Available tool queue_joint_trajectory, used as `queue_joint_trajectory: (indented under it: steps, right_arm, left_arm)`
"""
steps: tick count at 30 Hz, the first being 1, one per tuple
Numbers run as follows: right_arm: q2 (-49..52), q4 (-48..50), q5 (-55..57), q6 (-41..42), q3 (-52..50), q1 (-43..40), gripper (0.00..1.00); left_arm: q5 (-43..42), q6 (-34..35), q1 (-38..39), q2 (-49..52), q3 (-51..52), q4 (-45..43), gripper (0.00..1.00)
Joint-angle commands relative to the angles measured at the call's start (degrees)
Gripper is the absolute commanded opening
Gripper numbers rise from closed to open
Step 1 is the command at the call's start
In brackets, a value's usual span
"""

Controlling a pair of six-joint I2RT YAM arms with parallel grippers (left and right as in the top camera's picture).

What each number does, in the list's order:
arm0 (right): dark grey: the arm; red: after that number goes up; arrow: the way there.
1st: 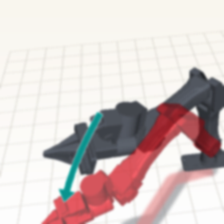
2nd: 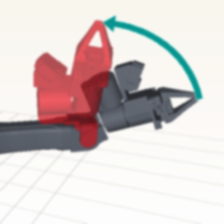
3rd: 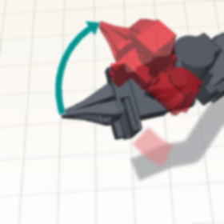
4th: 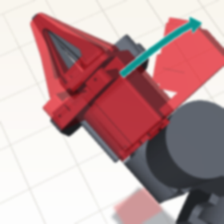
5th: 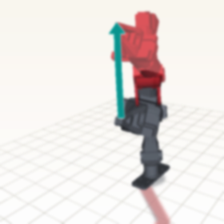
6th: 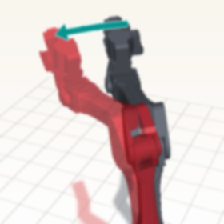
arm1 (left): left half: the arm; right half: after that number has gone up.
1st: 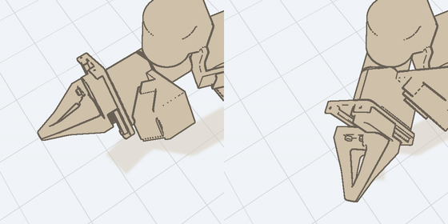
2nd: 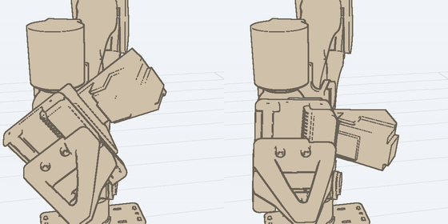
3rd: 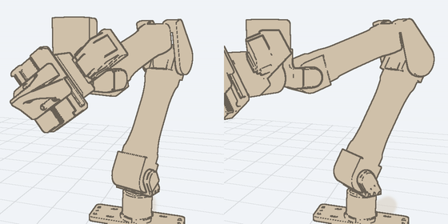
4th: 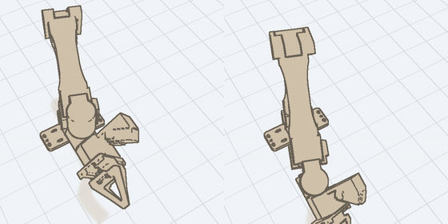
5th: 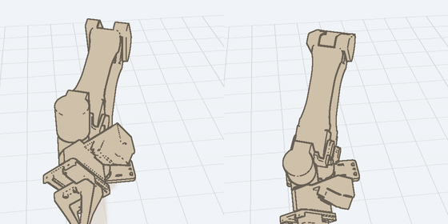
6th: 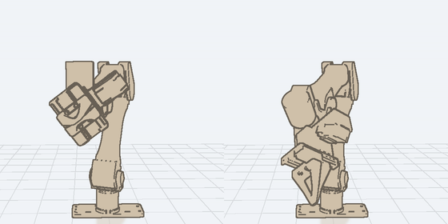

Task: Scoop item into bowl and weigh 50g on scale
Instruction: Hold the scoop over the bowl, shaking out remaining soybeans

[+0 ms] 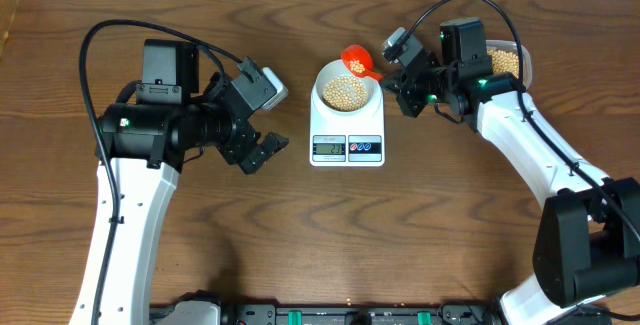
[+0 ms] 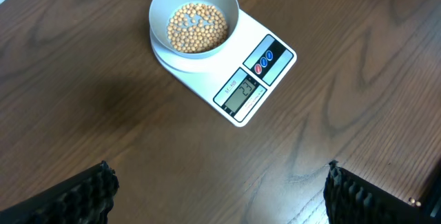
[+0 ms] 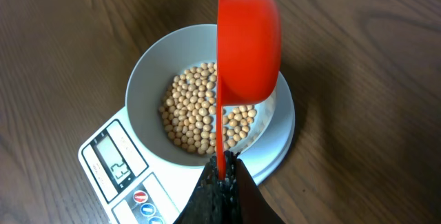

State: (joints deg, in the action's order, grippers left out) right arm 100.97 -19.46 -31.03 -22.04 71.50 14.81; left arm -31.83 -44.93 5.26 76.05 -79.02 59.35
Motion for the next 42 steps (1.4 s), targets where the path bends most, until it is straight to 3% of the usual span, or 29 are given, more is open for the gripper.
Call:
queue_joint_trajectory:
  steps: [1,42]
  right_arm:
    - [-2.4,0.0,-0.1,-1.0,-0.3,0.3,0.01]
    - [-4.8,-2.4,4.2,-0.8,-0.3,2.7,0.01]
  left_arm:
    - [-0.9,-0.5,-0.2,-0.1,-1.0,0.2,0.98]
    - [-0.9,-0.5,-0.2,-0.1,-1.0,0.2,0.98]
